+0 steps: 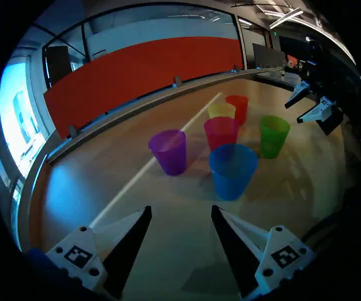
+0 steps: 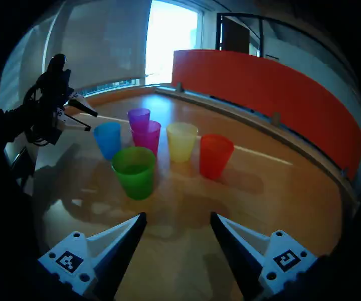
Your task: Pour water
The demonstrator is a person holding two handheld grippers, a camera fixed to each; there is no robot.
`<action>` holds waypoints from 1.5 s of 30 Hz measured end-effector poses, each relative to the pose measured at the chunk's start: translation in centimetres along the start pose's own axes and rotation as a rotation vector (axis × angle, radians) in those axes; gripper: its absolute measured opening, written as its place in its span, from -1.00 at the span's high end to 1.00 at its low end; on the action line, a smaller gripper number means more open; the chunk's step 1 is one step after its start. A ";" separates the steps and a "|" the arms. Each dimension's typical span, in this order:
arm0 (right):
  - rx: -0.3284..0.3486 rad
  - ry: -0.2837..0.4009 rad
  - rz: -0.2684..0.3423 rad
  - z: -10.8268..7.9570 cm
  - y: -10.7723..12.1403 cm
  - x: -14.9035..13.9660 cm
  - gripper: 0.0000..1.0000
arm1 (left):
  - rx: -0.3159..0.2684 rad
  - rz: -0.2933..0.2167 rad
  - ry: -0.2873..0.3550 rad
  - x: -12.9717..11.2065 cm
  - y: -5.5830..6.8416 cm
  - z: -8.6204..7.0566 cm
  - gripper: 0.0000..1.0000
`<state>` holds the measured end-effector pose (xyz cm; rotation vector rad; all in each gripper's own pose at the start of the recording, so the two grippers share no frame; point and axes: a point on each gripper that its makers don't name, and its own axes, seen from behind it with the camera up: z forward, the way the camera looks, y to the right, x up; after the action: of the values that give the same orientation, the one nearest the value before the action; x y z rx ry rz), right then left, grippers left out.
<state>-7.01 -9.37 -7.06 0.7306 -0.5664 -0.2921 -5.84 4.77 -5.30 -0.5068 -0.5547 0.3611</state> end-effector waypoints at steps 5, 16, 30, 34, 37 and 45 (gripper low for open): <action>-0.072 0.014 0.061 -0.4 1.6 0.4 -0.98 | 0.039 -0.041 0.024 0.0 -1.1 -0.2 -0.76; -0.209 0.105 0.162 -1.2 4.3 2.7 -0.97 | 0.148 -0.172 0.098 -0.2 -4.7 -1.0 -0.76; -0.321 0.174 0.222 -1.6 5.7 4.2 -0.97 | 0.252 -0.230 0.172 0.0 -7.4 -2.3 -0.76; -0.349 0.209 0.222 -1.9 5.7 5.1 -0.97 | 0.261 -0.250 0.212 0.8 -7.5 -2.6 -0.76; -0.379 0.247 0.224 -2.2 6.1 6.0 -0.97 | 0.275 -0.263 0.247 1.6 -7.9 -3.1 -0.76; -0.460 0.358 0.251 -3.5 7.7 7.8 -0.97 | 0.316 -0.296 0.348 4.2 -8.7 -4.4 -0.76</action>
<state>1.80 -5.42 -0.85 0.2503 -0.2303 -0.0487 1.65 -2.00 -2.15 -0.1704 -0.2218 0.0697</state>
